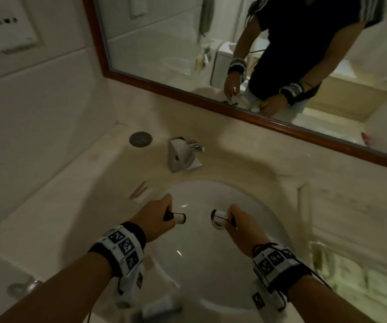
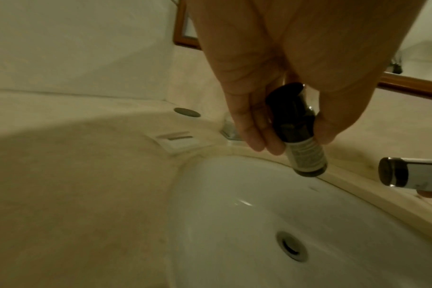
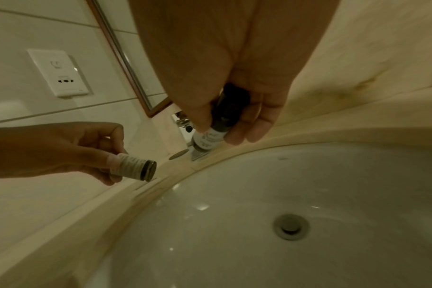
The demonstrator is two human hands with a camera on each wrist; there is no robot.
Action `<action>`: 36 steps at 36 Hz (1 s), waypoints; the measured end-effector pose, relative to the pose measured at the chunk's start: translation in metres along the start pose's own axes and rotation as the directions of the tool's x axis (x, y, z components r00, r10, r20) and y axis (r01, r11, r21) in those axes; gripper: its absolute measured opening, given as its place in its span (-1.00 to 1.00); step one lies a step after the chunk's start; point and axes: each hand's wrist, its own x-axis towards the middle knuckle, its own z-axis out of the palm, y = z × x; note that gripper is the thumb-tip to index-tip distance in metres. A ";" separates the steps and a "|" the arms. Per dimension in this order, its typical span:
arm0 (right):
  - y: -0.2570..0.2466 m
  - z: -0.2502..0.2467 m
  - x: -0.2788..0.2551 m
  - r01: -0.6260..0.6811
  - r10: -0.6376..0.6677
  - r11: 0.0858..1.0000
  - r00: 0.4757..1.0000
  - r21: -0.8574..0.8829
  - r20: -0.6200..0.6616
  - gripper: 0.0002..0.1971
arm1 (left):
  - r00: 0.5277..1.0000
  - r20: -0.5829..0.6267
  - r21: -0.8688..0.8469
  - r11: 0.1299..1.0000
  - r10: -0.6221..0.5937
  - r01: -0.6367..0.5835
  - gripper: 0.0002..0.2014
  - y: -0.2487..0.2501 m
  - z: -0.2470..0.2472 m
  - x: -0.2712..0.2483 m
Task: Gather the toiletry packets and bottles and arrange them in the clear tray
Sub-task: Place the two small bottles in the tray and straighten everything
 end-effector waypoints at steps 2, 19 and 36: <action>0.024 -0.009 -0.017 -0.025 0.025 1.000 0.999 0.002 -0.027 -0.71 | 1.000 0.017 -0.011 1.000 0.024 -0.024 -0.75 0.024 0.017 0.001; 0.202 -0.080 -0.140 -0.298 0.288 0.955 0.922 -0.001 -0.260 -0.64 | 0.916 0.211 0.038 0.934 0.340 -0.355 -0.71 0.190 0.148 0.021; 0.311 -0.090 -0.222 -0.394 0.374 0.919 0.864 0.012 -0.335 -0.65 | 0.846 0.267 0.208 0.829 0.462 -0.519 -0.82 0.265 0.245 0.032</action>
